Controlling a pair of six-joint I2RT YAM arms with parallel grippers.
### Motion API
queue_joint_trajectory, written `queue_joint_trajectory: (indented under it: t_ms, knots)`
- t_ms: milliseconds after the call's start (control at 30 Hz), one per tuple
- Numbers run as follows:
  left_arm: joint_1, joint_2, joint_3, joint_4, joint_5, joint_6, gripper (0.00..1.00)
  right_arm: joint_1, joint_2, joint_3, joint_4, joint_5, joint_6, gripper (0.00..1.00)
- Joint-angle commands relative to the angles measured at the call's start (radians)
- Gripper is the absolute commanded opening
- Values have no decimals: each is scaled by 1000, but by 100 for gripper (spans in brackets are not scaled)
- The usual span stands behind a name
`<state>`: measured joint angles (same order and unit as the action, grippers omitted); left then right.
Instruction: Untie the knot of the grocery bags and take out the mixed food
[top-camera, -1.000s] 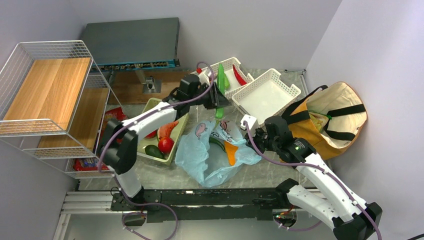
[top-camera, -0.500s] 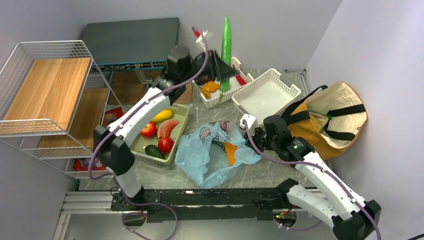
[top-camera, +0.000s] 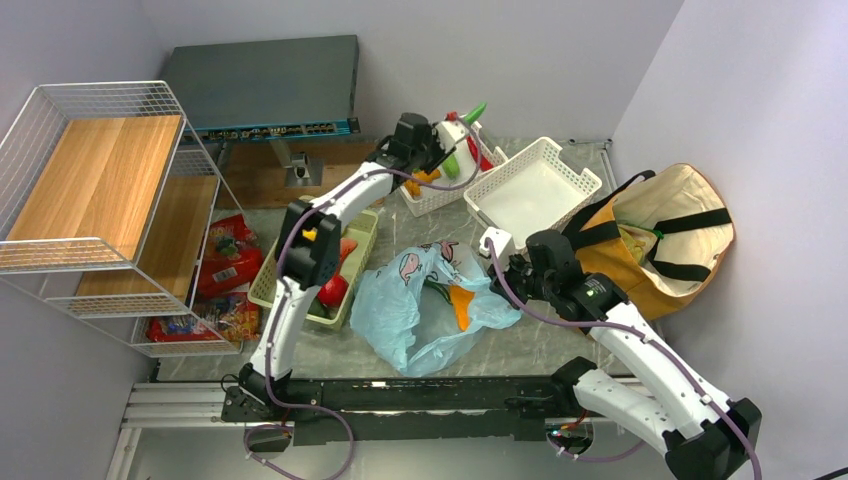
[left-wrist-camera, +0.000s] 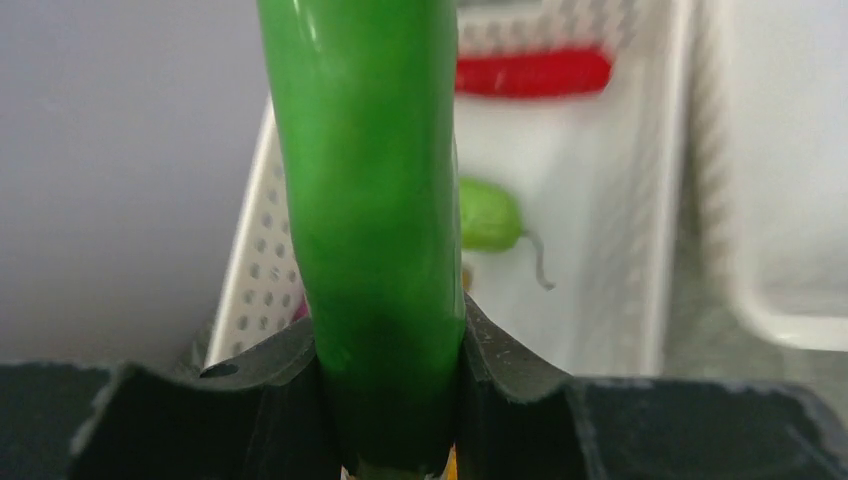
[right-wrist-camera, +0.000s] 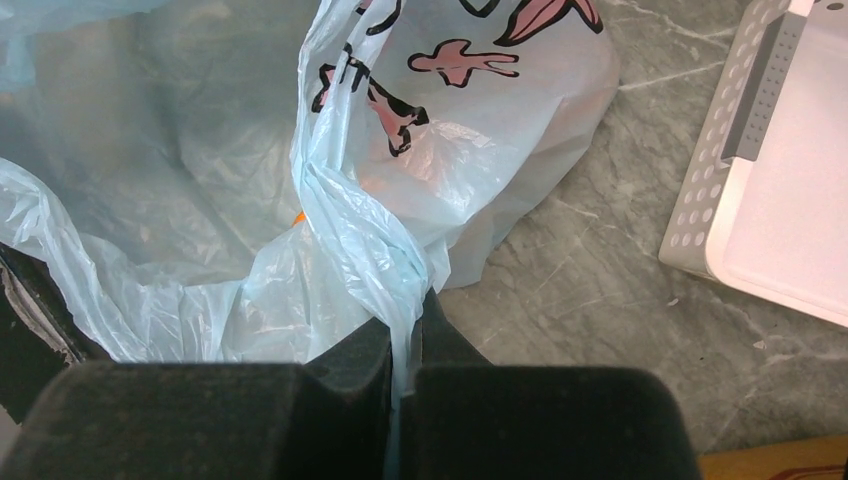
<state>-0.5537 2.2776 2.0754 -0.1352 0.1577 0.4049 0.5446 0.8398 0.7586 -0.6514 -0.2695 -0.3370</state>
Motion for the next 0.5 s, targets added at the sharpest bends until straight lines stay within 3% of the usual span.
queue_joint_trajectory:
  t_ms: [0,133,167,233,300,333,467]
  knots:
    - [24,101,147,120,-30,205,9,-3,17,45,24,2,7,0]
    - [20,168,182,127,-8,236,14,-4,33,48,36,3,3,0]
    - [21,176,187,126,-9,234,24,-4,36,48,36,4,1,0]
    - [21,161,166,127,-27,212,67,-4,36,51,36,6,-3,0]
    - [24,94,91,174,-34,163,93,-5,36,53,32,6,-2,0]
    - [26,49,51,179,-20,153,99,-4,37,53,32,3,-1,0]
    - [33,-171,-64,145,47,87,99,-5,40,54,45,-10,7,0]
